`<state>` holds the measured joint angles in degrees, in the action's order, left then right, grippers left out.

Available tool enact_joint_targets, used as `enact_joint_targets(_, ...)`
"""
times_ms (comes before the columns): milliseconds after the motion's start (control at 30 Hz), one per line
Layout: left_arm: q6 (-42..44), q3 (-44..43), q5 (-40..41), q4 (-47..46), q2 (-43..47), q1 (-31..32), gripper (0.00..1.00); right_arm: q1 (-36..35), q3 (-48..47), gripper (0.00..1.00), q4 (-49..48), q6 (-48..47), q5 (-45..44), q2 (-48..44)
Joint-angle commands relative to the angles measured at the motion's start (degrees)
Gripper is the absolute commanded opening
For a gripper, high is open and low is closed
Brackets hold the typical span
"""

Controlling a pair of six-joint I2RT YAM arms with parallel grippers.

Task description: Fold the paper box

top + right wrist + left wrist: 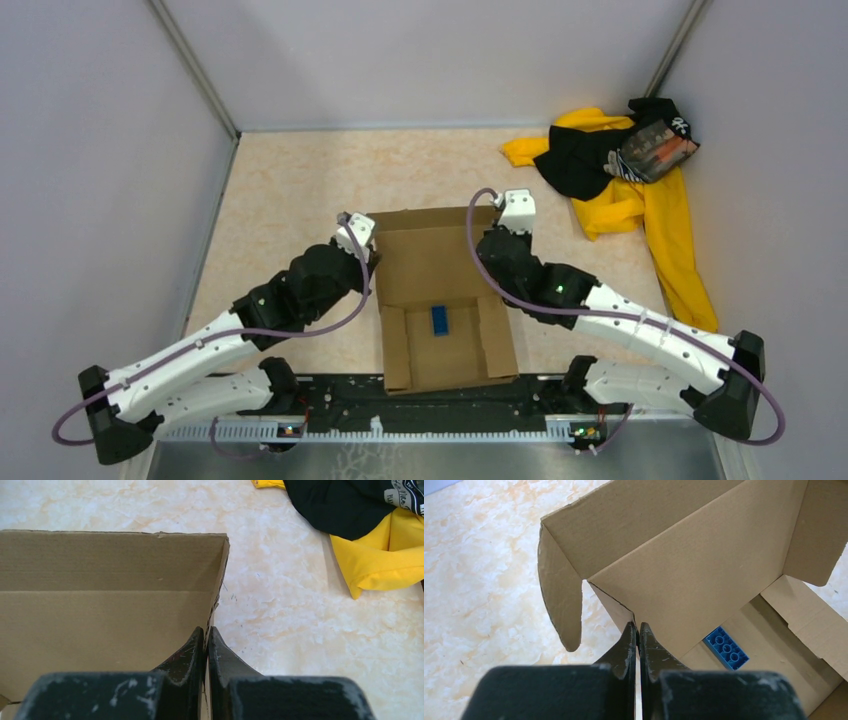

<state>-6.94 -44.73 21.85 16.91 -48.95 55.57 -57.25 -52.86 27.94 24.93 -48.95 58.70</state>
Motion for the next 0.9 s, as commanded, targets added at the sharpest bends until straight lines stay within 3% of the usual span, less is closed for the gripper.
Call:
enact_joint_targets(0,-2.69,2.22,-1.67,-6.64,1.97,4.89,0.00,-3.99,2.15,0.00,-3.01,5.55,3.74,-2.39)
enact_joint_targets(367,-3.24,6.23,6.67,-8.82,4.74,14.23,0.00,-10.78,7.89,0.00,-3.25,10.24,-3.87,-6.23)
enact_joint_targets(867,-8.20,11.42,23.13,-9.19,4.96,30.48,0.00,-21.55,11.46,0.00,4.70,23.56,-15.15,-6.47)
